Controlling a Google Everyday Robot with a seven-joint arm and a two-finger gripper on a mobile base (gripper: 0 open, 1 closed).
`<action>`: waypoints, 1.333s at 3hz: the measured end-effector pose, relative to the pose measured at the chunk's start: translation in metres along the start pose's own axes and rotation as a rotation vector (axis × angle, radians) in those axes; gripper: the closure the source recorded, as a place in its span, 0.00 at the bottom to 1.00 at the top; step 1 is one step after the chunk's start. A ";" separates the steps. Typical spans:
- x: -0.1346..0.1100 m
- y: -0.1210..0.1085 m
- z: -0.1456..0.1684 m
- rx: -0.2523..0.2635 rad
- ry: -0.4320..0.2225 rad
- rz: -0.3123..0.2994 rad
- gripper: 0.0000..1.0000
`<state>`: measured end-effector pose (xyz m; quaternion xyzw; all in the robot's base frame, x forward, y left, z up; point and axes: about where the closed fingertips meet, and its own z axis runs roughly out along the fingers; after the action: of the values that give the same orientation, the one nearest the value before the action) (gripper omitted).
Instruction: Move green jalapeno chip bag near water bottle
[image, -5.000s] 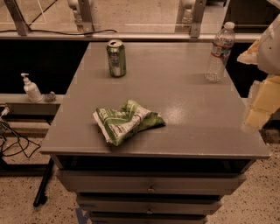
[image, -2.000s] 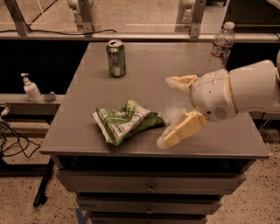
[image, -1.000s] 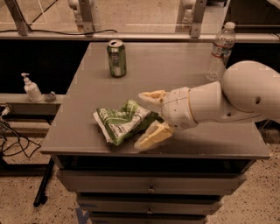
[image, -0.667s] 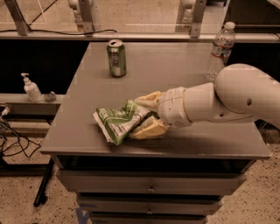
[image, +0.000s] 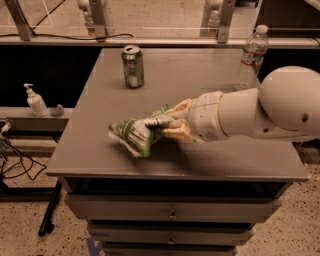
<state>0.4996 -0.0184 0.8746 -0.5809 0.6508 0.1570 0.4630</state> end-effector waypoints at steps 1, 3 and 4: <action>0.000 -0.016 -0.043 0.101 0.054 0.018 1.00; 0.019 -0.031 -0.104 0.207 0.115 0.065 1.00; 0.036 -0.045 -0.113 0.225 0.137 0.036 1.00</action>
Offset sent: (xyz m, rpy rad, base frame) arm -0.0141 -0.1860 0.0730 -0.0871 -0.0667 -0.4206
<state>0.4959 -0.1370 0.9202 -0.5231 0.7046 0.0513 0.4767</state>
